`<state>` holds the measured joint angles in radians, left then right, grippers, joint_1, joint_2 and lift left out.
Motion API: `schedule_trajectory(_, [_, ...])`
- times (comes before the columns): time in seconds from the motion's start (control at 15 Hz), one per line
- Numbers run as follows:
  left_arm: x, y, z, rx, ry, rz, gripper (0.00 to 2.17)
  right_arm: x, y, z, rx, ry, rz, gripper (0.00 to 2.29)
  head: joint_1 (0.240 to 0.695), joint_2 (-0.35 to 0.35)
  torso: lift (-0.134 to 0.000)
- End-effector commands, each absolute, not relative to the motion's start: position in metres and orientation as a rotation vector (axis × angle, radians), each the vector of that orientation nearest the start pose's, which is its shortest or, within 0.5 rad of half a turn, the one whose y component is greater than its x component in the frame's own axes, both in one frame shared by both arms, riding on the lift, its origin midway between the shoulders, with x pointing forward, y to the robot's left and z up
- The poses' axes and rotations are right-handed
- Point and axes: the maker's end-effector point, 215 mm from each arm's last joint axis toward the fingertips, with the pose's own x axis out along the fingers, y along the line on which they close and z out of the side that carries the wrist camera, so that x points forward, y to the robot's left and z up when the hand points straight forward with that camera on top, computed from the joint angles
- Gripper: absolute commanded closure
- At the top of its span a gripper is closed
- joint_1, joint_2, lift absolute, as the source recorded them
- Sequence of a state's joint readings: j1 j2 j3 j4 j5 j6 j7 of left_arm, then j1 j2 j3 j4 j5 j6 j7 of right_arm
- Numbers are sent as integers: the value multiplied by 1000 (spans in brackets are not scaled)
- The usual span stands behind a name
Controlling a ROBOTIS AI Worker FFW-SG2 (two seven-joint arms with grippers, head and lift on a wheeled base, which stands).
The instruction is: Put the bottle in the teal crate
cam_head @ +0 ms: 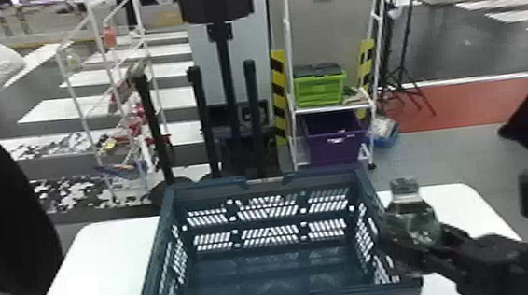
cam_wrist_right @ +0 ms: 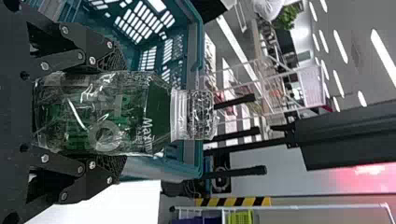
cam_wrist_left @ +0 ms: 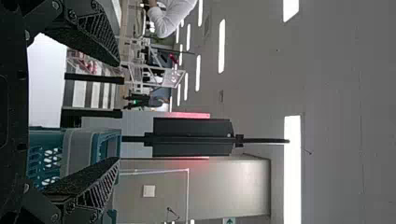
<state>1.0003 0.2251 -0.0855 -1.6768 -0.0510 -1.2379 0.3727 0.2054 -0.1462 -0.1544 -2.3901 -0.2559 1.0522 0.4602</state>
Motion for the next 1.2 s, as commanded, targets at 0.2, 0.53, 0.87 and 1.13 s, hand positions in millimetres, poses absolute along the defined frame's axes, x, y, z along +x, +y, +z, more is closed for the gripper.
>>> schedule_trajectory(0.2, [180,277,-322,-19,-328,103,181,472,-115,-292,64,626,657,2081,499,0,0])
schedule_trajectory(0.53, [178,279,-321,-22,-334,111,181,510,-65,-301,-2,710,766,2081,499,0,0])
schedule_trajectory(0.87, [167,283,-315,-39,-371,125,181,528,-24,-323,-1,795,834,2081,499,0,0])
schedule_trajectory(1.13, [163,283,-312,-46,-391,127,181,539,14,-339,12,813,888,2081,499,0,0])
